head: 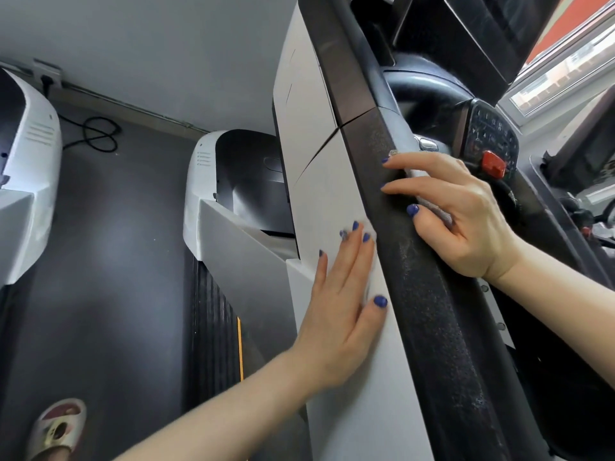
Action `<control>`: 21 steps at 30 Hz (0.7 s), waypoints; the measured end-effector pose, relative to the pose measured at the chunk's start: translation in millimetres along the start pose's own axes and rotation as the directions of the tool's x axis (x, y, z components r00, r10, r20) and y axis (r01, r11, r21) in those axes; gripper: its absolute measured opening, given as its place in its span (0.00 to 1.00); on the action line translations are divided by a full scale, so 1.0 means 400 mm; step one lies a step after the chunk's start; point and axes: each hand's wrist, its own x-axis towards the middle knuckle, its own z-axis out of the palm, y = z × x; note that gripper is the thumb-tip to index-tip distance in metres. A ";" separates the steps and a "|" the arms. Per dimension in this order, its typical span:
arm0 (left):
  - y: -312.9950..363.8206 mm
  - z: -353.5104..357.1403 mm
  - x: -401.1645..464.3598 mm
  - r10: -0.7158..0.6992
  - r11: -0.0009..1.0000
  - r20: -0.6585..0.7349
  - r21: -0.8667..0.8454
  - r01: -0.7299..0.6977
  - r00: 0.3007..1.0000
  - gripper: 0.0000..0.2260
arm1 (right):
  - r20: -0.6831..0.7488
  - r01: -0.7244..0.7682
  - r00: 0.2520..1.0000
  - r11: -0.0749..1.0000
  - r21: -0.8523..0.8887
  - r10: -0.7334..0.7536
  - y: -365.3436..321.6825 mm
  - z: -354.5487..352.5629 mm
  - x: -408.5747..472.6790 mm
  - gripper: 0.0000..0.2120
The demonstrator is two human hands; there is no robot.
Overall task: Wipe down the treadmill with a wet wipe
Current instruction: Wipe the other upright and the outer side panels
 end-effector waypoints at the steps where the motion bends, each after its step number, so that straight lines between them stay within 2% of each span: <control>1: -0.002 -0.010 0.029 -0.008 1.000 -0.010 0.003 0.008 1.000 0.29 | -0.018 -0.017 1.000 1.000 -0.003 0.017 -0.001 0.002 -0.001 0.17; 3: 0.006 -0.022 0.060 -0.001 1.000 -0.023 0.000 0.001 1.000 0.29 | -0.036 -0.037 0.999 0.999 0.000 0.037 -0.002 0.003 -0.002 0.17; 9: -0.007 -0.010 0.008 0.198 0.975 0.015 0.102 -0.198 0.980 0.26 | -0.116 -0.075 0.991 0.997 -0.032 0.070 0.000 0.007 -0.016 0.17; 14: -0.008 -0.055 0.122 0.153 0.975 -0.019 0.163 -0.148 0.988 0.26 | -0.132 -0.088 0.988 0.996 -0.013 0.085 0.001 0.007 -0.012 0.17; 21: -0.009 -0.044 0.095 0.174 0.973 -0.001 0.152 -0.171 0.985 0.27 | -0.108 -0.084 0.991 0.996 -0.027 0.081 0.012 0.008 0.009 0.15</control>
